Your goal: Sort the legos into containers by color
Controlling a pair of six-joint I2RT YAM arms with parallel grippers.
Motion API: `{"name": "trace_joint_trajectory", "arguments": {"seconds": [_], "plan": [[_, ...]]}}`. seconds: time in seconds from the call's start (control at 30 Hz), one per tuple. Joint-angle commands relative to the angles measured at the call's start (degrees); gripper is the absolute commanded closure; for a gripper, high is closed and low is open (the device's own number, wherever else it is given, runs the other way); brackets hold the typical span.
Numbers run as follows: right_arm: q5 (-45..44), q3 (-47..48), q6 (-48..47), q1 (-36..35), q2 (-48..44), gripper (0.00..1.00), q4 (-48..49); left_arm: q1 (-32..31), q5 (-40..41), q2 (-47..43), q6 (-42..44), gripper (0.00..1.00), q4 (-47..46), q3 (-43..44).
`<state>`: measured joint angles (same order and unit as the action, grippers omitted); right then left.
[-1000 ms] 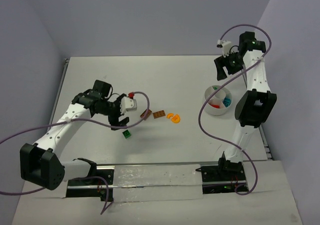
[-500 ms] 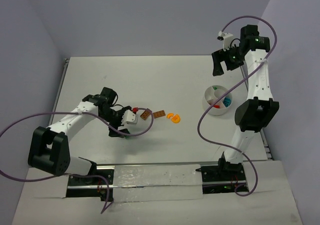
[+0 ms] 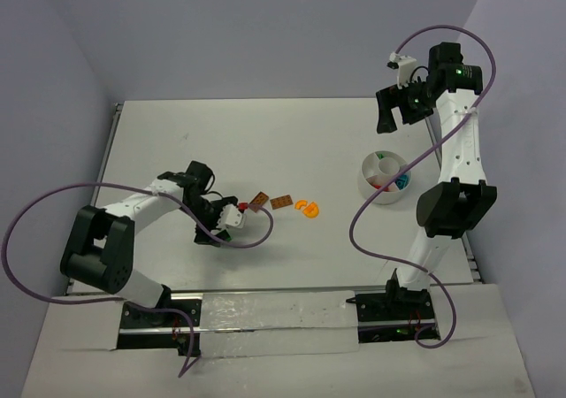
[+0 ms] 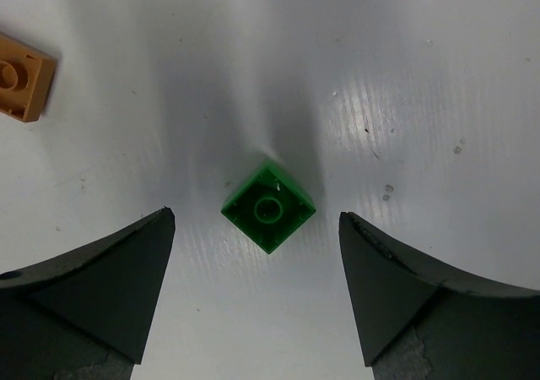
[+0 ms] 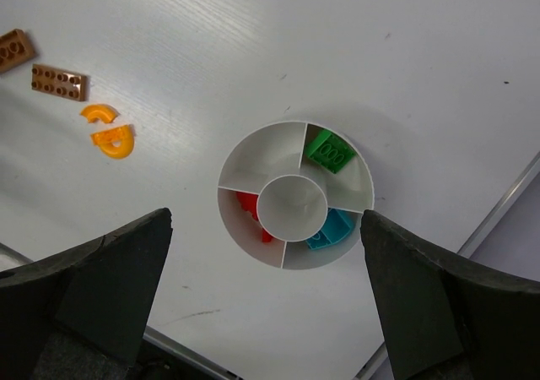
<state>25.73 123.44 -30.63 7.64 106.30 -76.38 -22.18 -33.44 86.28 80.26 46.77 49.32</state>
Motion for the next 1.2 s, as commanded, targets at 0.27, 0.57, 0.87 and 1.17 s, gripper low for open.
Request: {"name": "trace_joint_trajectory", "arguments": {"seconds": [0.27, 0.57, 0.87, 1.17], "plan": [[-0.7, 0.7, 0.8, -0.2, -2.3, 0.0, -2.1, -2.4, 0.5, 2.7, 10.8, 0.23, -0.7, 1.2], [-1.2, -0.1, 0.7, -0.3, -2.2, 0.0, -1.9, -2.6, 2.8, 4.8, 17.1, 0.37, 2.3, 2.1], [1.5, -2.4, 3.9, -0.3, -3.3, 0.0, -0.2, -2.9, 2.8, 5.0, 14.8, 0.65, 1.9, 4.4], [11.7, -16.3, 16.6, -1.7, -11.7, 0.01, 8.6, -6.4, -2.9, 7.1, -20.4, 1.0, -10.3, 23.7]]}}
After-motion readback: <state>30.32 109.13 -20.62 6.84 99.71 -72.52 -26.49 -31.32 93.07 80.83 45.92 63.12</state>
